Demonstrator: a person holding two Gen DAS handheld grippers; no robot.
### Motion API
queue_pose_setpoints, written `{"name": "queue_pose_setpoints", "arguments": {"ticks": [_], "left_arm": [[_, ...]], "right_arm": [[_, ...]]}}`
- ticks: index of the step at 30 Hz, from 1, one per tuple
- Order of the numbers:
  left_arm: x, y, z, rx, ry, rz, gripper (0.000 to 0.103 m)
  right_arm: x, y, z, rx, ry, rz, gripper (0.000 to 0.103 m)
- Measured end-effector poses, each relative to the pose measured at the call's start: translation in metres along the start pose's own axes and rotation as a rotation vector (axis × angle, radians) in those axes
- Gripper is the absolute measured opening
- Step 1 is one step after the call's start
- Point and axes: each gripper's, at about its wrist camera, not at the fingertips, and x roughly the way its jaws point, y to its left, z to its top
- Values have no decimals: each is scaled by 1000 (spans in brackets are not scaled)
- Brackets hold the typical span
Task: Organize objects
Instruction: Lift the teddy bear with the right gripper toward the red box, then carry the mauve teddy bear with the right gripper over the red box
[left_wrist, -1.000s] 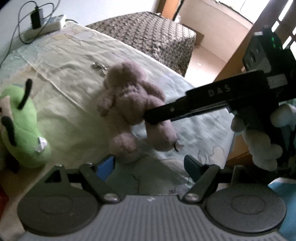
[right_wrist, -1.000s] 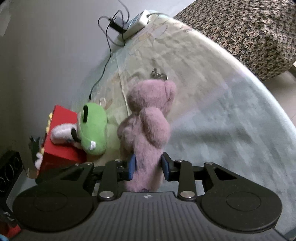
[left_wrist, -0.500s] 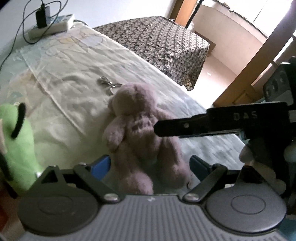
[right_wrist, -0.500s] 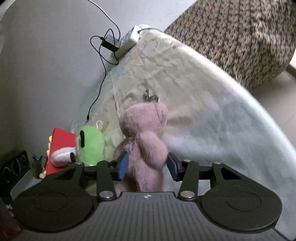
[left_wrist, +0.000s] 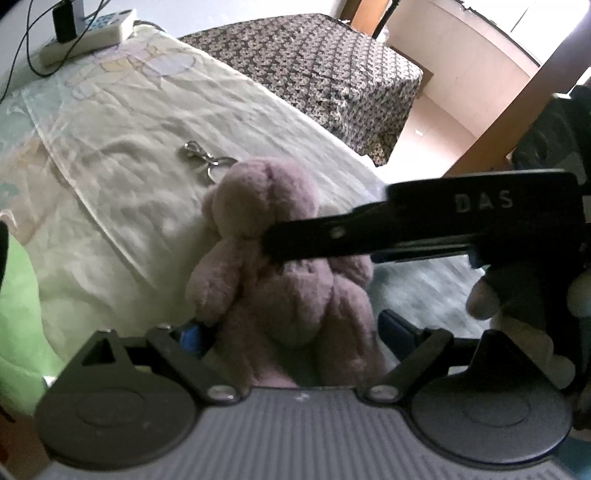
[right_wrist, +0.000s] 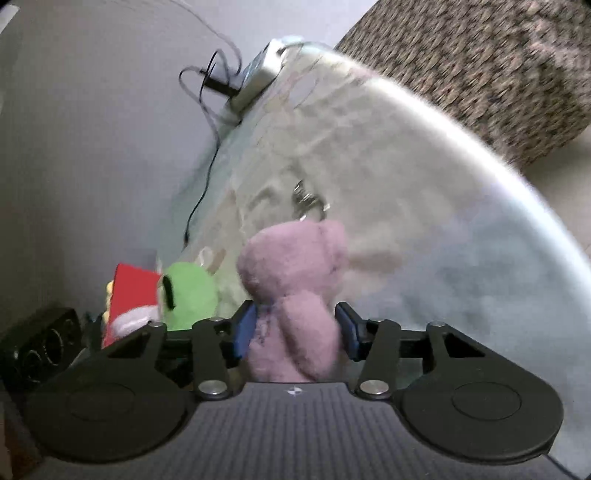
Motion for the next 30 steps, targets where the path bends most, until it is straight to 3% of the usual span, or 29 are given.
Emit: {"name": "queue_pose_setpoints", "arguments": {"ticks": [6, 16, 30], "left_arm": [[-3, 7, -4, -10, -5, 7, 92], [-26, 5, -22, -22, -40, -5, 92], [-107, 20, -57, -78, -219, 9, 92]], "right_arm": [[12, 11, -5, -17, 53, 39, 43], [1, 47, -22, -192, 40, 29, 42], [-1, 123, -44, -377, -1, 100, 42]]}}
